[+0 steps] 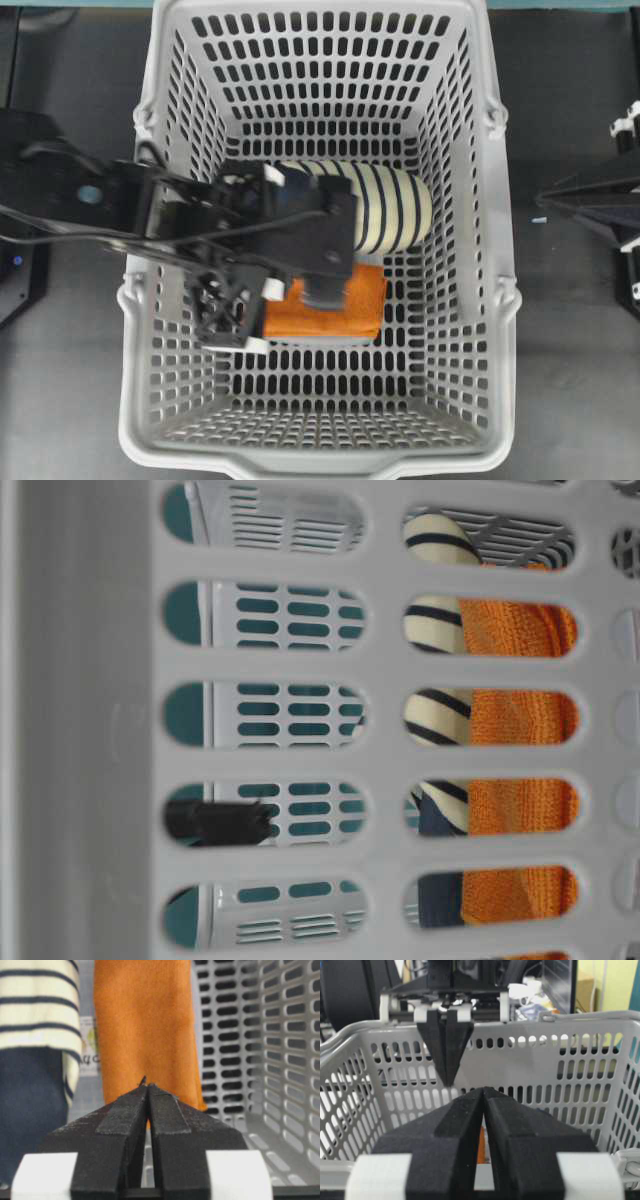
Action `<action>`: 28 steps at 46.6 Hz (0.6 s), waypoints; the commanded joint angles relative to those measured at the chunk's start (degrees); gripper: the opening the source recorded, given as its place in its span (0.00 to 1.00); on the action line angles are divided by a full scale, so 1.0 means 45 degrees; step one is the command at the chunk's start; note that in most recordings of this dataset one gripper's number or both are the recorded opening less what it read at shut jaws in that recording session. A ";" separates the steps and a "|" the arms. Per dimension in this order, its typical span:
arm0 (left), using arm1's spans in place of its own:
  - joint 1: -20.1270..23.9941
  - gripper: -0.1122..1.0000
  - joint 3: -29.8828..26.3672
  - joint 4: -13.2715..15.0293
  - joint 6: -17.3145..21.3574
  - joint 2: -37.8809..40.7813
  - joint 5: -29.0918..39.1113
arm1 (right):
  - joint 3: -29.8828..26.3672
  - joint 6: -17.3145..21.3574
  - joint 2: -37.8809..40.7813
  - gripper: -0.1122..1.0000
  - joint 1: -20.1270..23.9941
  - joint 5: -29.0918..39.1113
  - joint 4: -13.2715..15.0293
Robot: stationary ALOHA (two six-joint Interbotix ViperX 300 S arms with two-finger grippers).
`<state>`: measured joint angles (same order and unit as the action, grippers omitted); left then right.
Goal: Pick up the orange cloth from the shopping basket with the left arm.
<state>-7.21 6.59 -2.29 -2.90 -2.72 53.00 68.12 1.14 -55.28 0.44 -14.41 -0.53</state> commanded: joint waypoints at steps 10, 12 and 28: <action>-0.0039 0.16 -0.0898 -0.0039 -0.0039 0.0840 0.0176 | -0.0078 0.0000 0.0117 0.10 0.0000 -0.0078 -0.0059; -0.0039 0.24 -0.0898 -0.0039 -0.0039 0.0918 0.0176 | -0.0059 0.0000 0.0117 0.10 0.0000 -0.0078 -0.0059; -0.0039 0.92 -0.0488 -0.0039 -0.0039 0.1582 -0.0547 | 0.0039 0.0000 0.0117 0.10 0.0000 -0.0078 -0.0059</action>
<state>-7.29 4.31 -2.29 -2.99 4.31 52.03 68.73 1.14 -55.28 0.44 -14.41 -0.53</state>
